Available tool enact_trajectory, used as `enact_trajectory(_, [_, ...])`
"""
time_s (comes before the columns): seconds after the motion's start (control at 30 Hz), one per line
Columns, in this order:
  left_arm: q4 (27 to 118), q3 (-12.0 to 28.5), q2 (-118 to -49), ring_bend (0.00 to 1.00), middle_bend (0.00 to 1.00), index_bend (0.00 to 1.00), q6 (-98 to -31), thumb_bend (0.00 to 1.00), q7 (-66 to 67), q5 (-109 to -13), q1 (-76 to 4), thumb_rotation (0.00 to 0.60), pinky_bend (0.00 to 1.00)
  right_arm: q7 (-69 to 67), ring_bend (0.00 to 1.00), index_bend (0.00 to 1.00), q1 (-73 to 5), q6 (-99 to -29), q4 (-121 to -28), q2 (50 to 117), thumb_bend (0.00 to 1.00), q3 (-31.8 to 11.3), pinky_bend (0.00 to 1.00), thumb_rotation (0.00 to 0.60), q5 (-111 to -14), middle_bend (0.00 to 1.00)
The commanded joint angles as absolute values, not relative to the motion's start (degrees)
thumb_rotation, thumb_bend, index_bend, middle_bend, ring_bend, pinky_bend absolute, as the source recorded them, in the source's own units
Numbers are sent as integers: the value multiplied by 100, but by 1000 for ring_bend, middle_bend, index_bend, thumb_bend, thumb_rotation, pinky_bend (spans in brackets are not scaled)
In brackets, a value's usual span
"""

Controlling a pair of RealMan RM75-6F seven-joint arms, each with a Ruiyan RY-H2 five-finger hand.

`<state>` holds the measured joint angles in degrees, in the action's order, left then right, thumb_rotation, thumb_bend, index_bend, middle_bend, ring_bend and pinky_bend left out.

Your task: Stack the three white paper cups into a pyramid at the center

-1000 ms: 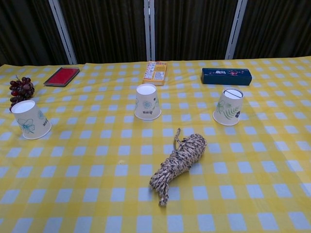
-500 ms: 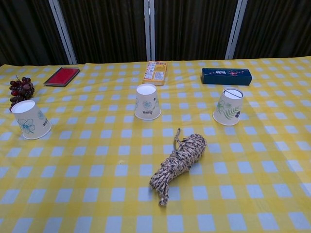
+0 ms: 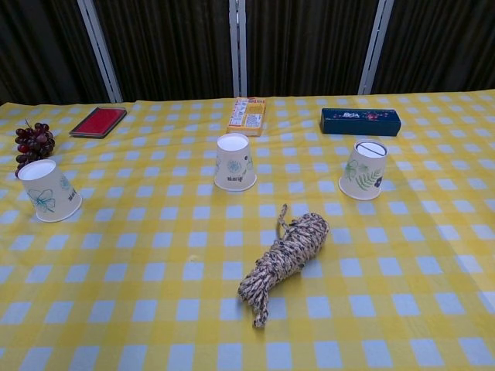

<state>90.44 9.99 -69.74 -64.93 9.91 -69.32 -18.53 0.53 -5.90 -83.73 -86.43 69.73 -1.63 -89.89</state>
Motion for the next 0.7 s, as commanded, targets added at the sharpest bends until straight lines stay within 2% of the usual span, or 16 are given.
enact_trajectory(0.03, [8899, 1141, -7032, 0, 0, 244, -6055, 149, 1261, -6482, -2183, 600, 0, 9, 0, 9, -601, -8359, -8600, 6992, 173, -177, 0, 600, -8965, 0])
enact_trajectory(0.4, [8538, 1148, -7367, 0, 0, 263, -5514, 150, 1788, -5814, -2716, 600, 0, -13, 0, 11, -645, -8239, -8501, 7047, 173, -194, 0, 600, -8859, 0])
enact_trajectory(0.57, [8341, 1098, -7508, 0, 0, 278, -5282, 232, 1912, -5613, -2917, 600, 0, -37, 0, 14, -668, -8185, -8474, 7053, 173, -208, 0, 600, -8808, 0])
enact_trajectory(0.7, [8258, 1049, -7621, 0, 0, 283, -5211, 240, 1949, -5529, -3021, 600, 0, -66, 0, 14, -667, -8203, -8469, 7045, 172, -223, 0, 600, -8796, 0])
